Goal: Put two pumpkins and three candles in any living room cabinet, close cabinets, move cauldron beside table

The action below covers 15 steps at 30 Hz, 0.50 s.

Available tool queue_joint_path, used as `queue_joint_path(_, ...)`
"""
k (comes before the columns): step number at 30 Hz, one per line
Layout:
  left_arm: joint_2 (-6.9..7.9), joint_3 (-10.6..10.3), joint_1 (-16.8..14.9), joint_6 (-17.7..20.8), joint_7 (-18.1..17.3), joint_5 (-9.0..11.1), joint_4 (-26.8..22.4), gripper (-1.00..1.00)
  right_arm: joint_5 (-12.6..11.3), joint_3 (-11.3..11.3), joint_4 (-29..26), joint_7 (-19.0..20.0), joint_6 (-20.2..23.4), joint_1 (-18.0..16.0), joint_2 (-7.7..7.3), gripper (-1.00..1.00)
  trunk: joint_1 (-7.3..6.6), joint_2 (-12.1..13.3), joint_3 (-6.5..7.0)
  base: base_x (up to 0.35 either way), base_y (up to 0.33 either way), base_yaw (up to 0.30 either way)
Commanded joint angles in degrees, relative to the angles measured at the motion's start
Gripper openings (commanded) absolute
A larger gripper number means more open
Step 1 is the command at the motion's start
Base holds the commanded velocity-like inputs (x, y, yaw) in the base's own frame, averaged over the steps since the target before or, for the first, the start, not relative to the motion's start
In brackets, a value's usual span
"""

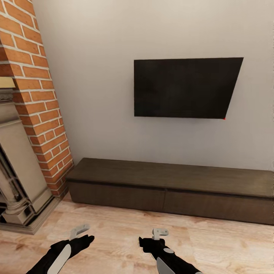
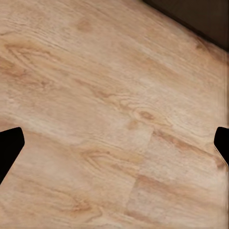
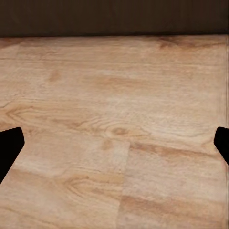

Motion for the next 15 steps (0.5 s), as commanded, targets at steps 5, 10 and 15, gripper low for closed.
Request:
queue_joint_path(5,0.13,-0.3,0.0,0.1,0.6,0.6,-0.1,1.0,-0.8,0.5,-0.2,-0.4,-0.4,0.0,-0.03,1.0,0.01,0.0,-0.06,0.155,-0.305,0.0)
queue_joint_path(10,0.14,-0.3,0.0,0.1,0.6,0.7,-0.1,1.0,-1.2,0.5,-0.3,-0.4,-0.4,-0.1,-0.03,1.0,0.01,0.0,-0.06,0.157,-0.304,0.0)
queue_joint_path(15,0.16,-0.3,0.0,0.1,0.6,0.7,-0.1,1.0,-1.2,0.5,-0.4,-0.3,-0.4,-0.1,-0.03,1.0,0.01,0.0,-0.06,0.157,-0.304,0.0)
